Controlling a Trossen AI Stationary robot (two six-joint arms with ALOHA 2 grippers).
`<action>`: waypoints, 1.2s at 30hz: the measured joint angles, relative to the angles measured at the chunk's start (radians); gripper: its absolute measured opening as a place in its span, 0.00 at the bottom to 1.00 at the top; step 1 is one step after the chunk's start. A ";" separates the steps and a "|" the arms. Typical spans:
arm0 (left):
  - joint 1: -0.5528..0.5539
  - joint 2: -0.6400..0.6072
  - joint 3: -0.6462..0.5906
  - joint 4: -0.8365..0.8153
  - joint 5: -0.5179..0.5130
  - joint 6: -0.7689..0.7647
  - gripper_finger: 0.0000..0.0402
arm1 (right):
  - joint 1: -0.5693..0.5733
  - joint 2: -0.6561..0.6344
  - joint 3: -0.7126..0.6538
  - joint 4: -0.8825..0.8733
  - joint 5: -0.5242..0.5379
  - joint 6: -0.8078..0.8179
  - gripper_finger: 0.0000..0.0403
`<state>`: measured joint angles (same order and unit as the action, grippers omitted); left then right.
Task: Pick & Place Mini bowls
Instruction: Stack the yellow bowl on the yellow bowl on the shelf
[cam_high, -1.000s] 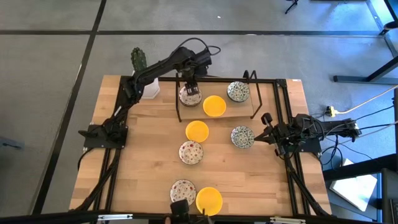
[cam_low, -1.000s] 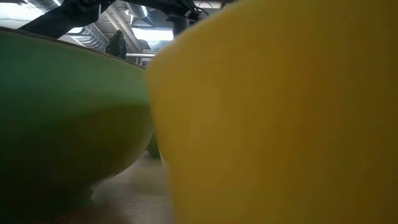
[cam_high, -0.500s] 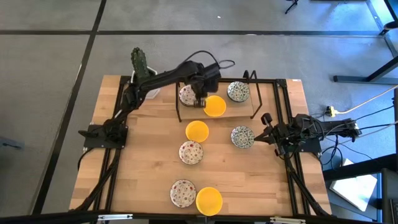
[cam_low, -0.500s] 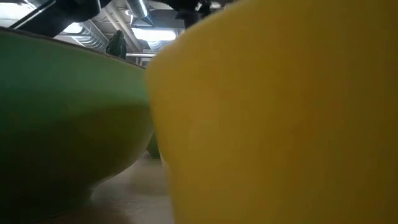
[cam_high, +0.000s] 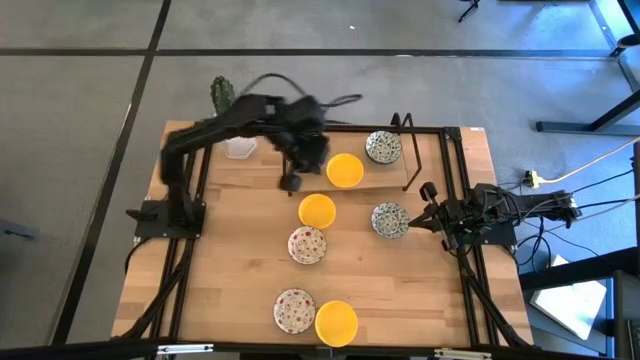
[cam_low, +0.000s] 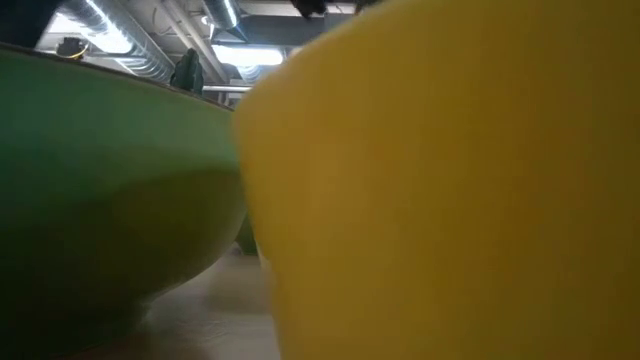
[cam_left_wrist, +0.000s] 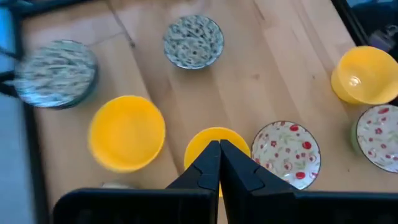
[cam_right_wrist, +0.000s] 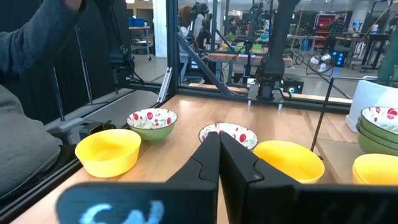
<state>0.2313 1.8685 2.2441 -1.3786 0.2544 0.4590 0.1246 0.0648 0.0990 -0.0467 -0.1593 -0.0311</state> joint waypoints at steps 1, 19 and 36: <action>-0.011 -0.045 -0.024 -0.001 -0.024 -0.009 0.00 | 0.000 0.000 0.000 -0.001 0.000 0.000 0.01; -0.381 -1.117 -1.288 1.072 -0.574 -0.385 0.01 | 0.000 0.000 0.000 -0.025 0.002 0.002 0.01; -0.378 -1.384 -1.950 1.858 -0.344 -0.137 0.01 | 0.000 0.000 0.000 -0.026 0.167 -0.032 0.01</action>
<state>-0.1462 0.4849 0.2938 0.4795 -0.0896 0.3221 0.1246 0.0650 0.0990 -0.0727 0.0082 -0.0631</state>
